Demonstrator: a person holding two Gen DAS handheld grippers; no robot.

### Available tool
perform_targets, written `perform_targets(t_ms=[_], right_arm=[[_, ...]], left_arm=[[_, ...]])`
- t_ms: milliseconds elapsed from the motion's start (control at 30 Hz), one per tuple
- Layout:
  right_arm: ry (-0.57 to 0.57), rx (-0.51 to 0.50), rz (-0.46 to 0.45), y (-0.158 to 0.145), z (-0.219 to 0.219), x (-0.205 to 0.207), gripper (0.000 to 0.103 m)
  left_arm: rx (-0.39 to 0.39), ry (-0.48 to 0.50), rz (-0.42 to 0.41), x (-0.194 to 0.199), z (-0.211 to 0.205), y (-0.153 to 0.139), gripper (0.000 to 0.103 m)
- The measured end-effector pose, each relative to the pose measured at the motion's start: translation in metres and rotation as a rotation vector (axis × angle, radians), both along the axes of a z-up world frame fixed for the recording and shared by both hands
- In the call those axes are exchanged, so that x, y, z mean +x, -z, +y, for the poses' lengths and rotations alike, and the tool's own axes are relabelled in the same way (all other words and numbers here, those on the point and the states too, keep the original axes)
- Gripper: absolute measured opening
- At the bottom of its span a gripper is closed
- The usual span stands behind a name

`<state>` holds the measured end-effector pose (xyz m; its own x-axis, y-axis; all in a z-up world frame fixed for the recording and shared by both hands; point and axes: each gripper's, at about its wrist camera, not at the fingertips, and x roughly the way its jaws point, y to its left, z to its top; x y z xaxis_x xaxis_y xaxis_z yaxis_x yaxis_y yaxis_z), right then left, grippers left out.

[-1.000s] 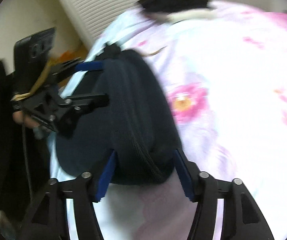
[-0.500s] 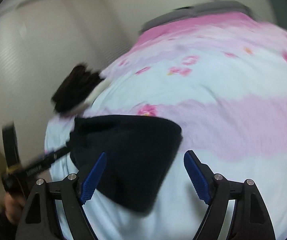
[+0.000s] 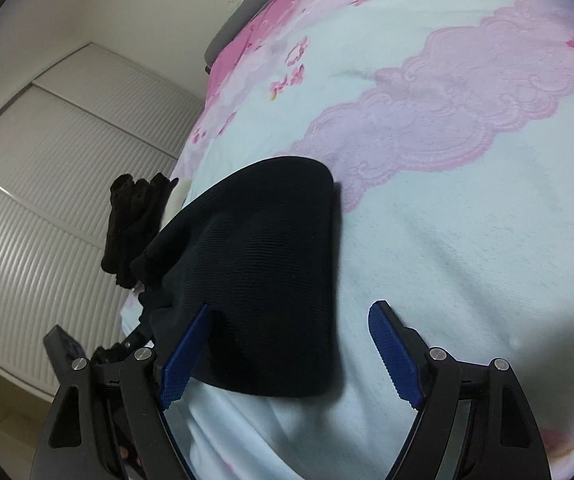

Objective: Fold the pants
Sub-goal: 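Grasp the drawstring end with the left tool while the right tool keeps gripping the pants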

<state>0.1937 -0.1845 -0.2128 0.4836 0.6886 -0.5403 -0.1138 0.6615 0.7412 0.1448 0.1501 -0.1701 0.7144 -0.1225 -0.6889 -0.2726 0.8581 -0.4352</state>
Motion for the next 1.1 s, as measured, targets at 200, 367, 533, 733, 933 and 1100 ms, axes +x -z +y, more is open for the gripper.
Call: perform_targets(t_ms=[200, 367, 533, 733, 933, 1100], right_arm=[[0.009, 0.062, 0.010, 0.008, 0.004, 0.004, 0.083], [-0.007, 0.080, 0.003, 0.011, 0.013, 0.008, 0.083], [-0.032, 0.102, 0.008, 0.014, 0.023, 0.015, 0.085], [-0.048, 0.139, 0.038, 0.021, 0.032, 0.027, 0.086], [-0.056, 0.165, 0.062, 0.021, 0.030, 0.028, 0.061], [-0.075, 0.135, 0.010, 0.002, 0.034, 0.020, 0.049]], left_arm=[[-0.029, 0.016, 0.002, 0.007, 0.003, 0.007, 0.103], [-0.107, 0.015, 0.002, 0.018, 0.011, 0.015, 0.103], [-0.181, 0.016, -0.008, 0.029, 0.015, 0.024, 0.103], [-0.260, 0.007, -0.025, 0.038, 0.018, 0.029, 0.102], [-0.296, 0.027, -0.074, 0.030, 0.018, 0.017, 0.061], [-0.304, 0.031, -0.086, 0.020, 0.021, 0.010, 0.050]])
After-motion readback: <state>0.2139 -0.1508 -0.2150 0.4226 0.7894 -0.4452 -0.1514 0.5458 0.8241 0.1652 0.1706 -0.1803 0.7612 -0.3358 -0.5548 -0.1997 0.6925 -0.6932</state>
